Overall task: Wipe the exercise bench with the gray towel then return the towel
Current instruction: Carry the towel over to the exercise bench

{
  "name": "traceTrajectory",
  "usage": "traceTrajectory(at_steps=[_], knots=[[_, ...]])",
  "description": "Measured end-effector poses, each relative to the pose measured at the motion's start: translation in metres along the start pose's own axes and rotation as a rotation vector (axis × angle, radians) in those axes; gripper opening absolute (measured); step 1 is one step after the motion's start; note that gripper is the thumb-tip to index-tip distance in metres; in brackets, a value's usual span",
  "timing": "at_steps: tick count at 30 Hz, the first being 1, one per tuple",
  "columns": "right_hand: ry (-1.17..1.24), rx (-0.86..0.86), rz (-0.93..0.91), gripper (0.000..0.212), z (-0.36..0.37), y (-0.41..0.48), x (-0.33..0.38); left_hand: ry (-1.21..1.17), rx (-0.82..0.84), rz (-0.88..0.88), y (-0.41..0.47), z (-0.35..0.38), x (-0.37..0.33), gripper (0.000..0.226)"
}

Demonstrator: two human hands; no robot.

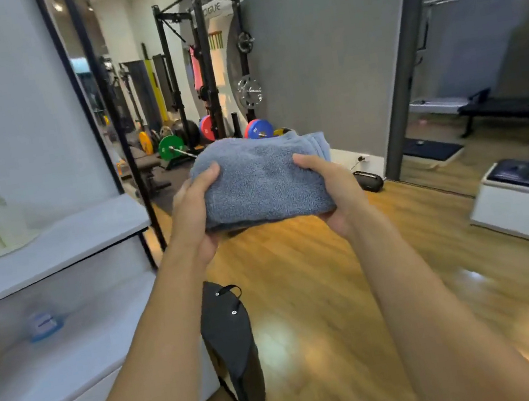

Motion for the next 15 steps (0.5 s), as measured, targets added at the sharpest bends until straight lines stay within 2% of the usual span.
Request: traceTrajectory(at_steps=[3, 9, 15], knots=[[0.012, -0.096, -0.071, 0.053, -0.080, 0.005, 0.041, -0.037, 0.116, -0.038, 0.017, 0.089, 0.035, 0.031], [-0.045, -0.252, -0.217, 0.018, -0.235, 0.017, 0.127, -0.065, 0.328, -0.112, 0.046, 0.261, 0.112, 0.043], [-0.074, -0.362, -0.307, 0.027, -0.353, 0.079, 0.181, -0.072, 0.456, -0.150, 0.105, 0.390, 0.180, 0.037]])
Point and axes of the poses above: each hand's wrist, its own y-axis towards the middle knuckle, its own z-axis out of the palm, x = y × z, the point moved 7 cm from there along y, towards the middle knuckle
